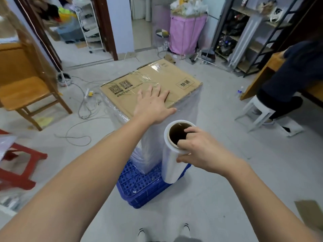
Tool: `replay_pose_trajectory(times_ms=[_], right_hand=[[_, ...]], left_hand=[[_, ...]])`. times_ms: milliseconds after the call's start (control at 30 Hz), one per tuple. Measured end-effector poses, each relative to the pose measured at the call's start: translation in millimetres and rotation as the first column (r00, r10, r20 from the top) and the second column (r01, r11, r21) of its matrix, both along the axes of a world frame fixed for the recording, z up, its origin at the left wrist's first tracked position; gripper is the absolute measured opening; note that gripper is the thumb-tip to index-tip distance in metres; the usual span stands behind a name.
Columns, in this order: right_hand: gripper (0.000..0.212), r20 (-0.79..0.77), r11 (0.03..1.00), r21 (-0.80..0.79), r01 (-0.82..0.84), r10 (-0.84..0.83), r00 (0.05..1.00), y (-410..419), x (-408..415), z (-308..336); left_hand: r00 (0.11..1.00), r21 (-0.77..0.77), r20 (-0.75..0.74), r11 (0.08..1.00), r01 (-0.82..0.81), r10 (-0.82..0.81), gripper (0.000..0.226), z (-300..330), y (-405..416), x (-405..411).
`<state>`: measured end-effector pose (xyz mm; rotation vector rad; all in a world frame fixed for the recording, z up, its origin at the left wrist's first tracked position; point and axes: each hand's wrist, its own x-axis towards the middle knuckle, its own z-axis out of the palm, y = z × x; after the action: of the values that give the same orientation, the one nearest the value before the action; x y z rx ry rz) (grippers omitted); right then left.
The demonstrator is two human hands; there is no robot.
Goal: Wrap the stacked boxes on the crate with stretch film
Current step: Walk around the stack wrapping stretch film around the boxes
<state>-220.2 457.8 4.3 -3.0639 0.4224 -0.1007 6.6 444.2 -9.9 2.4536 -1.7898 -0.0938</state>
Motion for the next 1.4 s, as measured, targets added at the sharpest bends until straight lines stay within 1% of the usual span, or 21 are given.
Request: replay_pose_trajectory(times_ms=[100, 167, 300, 367, 400, 467, 500, 567, 633, 733, 800, 833, 867, 933, 1033, 1133, 1167, 1200, 1267, 1333, 1400], right_hand=[[0.039, -0.046, 0.995, 0.082, 0.052, -0.048, 0.998, 4, -2, -4], [0.037, -0.04, 0.995, 0.09, 0.054, -0.051, 0.998, 7, -3, -5], [0.025, -0.144, 0.992, -0.024, 0.12, -0.123, 0.982, 25, -2, 0], [0.023, -0.123, 0.973, -0.055, 0.225, -0.23, 0.965, 38, 5, -3], [0.025, -0.102, 0.959, -0.065, 0.277, -0.283, 0.954, 44, 10, -5], [0.047, -0.069, 0.919, -0.124, 0.375, -0.385, 0.92, 50, 18, -7], [0.057, -0.01, 0.901, -0.163, 0.402, -0.409, 0.913, 49, 20, -9], [0.063, 0.11, 0.882, -0.192, 0.431, -0.417, 0.902, 46, 22, -7], [0.064, 0.137, 0.878, -0.202, 0.435, -0.414, 0.9, 42, 23, -7], [0.057, 0.004, 0.909, -0.169, 0.381, -0.386, 0.922, 38, 25, -6], [0.048, -0.086, 0.894, 0.003, 0.449, -0.447, 0.891, 38, 23, -1], [0.044, -0.124, 0.878, 0.048, 0.476, -0.468, 0.875, 40, 22, 3], [0.041, -0.141, 0.869, 0.054, 0.491, -0.481, 0.866, 42, 20, 7], [0.033, -0.152, 0.861, -0.01, 0.508, -0.503, 0.851, 48, 17, 11], [0.029, -0.131, 0.832, -0.07, 0.551, -0.555, 0.822, 54, 23, 11], [0.028, -0.069, 0.79, -0.067, 0.609, -0.613, 0.787, 54, 43, 7], [0.036, -0.067, 0.75, -0.048, 0.659, -0.661, 0.747, 55, 51, 7], [0.049, -0.082, 0.706, -0.045, 0.706, -0.707, 0.702, 56, 59, 7], [0.068, -0.13, 0.613, -0.078, 0.786, -0.788, 0.602, 56, 76, 10], [0.073, -0.123, 0.522, -0.1, 0.847, -0.852, 0.51, 58, 89, 13], [0.074, -0.084, 0.454, -0.106, 0.885, -0.891, 0.447, 60, 95, 10]], left_hand=[[1.0, -0.003, 0.01, 1.0, -0.002, 0.002, 0.089, -1, 0, -2], [1.0, -0.006, 0.012, 1.0, -0.004, 0.004, 0.089, -2, 0, -2], [1.0, -0.009, 0.005, 1.0, -0.004, 0.004, 0.09, -3, -2, -3], [1.0, -0.008, 0.004, 1.0, -0.007, 0.007, 0.089, -2, -1, -3], [1.0, -0.008, 0.007, 1.0, -0.007, 0.007, 0.089, -3, 0, -3], [1.0, -0.011, 0.006, 1.0, -0.012, 0.012, 0.09, -2, 1, -4], [1.0, -0.011, 0.0, 1.0, -0.015, 0.015, 0.09, -1, 1, -5], [1.0, -0.016, -0.015, 1.0, -0.022, 0.021, 0.09, 1, 2, -4], [0.999, -0.03, -0.021, 0.999, -0.026, 0.025, 0.091, 2, 4, -5], [0.999, -0.03, -0.033, 0.999, -0.018, 0.017, 0.095, 4, 7, -5], [0.999, -0.024, -0.049, 1.0, -0.014, 0.013, 0.096, 5, 8, -4], [0.998, -0.024, -0.055, 1.0, -0.011, 0.01, 0.096, 6, 8, -3], [0.998, -0.025, -0.064, 1.0, -0.007, 0.005, 0.097, 7, 8, -3], [0.994, -0.044, -0.109, 0.999, 0.009, -0.014, 0.093, 6, 8, -2], [0.974, -0.084, -0.2, 0.992, 0.091, -0.106, 0.081, 9, 6, 6], [0.909, -0.028, -0.304, 0.956, 0.291, -0.286, 0.075, 22, 14, 32], [0.878, 0.004, -0.318, 0.925, 0.38, -0.359, 0.078, 28, 20, 44], [0.847, 0.042, -0.305, 0.882, 0.47, -0.437, 0.085, 32, 26, 57], [0.779, 0.119, -0.201, 0.774, 0.621, -0.594, 0.105, 34, 38, 81], [0.712, 0.175, -0.066, 0.695, 0.698, -0.699, 0.12, 26, 46, 98], [0.679, 0.165, 0.047, 0.676, 0.718, -0.732, 0.122, 14, 49, 104]])
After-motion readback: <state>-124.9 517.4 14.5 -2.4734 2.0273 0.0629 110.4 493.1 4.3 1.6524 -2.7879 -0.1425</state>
